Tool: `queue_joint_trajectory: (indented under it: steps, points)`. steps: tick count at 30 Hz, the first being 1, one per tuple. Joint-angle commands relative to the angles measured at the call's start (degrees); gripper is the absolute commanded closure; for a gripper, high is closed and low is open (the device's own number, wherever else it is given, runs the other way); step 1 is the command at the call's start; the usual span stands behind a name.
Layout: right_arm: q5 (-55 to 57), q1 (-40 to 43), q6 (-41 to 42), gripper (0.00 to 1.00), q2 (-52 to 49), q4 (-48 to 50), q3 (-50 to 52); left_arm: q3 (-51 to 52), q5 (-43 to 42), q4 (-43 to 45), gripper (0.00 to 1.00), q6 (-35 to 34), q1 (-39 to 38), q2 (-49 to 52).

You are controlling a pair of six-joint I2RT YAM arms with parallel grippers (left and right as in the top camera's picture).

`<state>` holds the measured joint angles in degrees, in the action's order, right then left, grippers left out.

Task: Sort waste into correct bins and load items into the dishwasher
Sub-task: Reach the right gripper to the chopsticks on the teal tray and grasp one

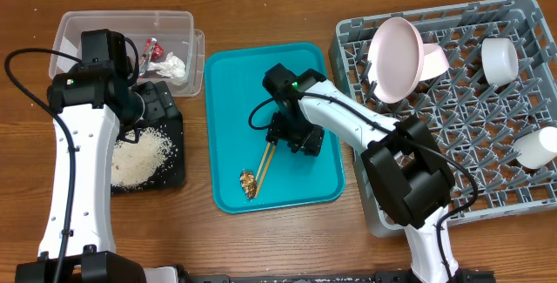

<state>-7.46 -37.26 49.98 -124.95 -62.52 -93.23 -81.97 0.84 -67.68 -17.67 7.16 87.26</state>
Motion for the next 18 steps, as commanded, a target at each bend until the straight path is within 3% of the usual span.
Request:
queue_joint_trajectory:
  steps: [1, 18]
  points:
    - [2.14, 0.02, 1.07, 0.22, -2.78, 0.13, 0.92, -0.68, -0.46, 0.02, 0.08, 0.09, -0.07, -1.11]
    - [-2.10, -0.02, 1.07, 0.21, -2.73, 2.29, 0.55, -0.68, -0.39, 0.07, 0.09, 0.11, -0.04, -1.11]
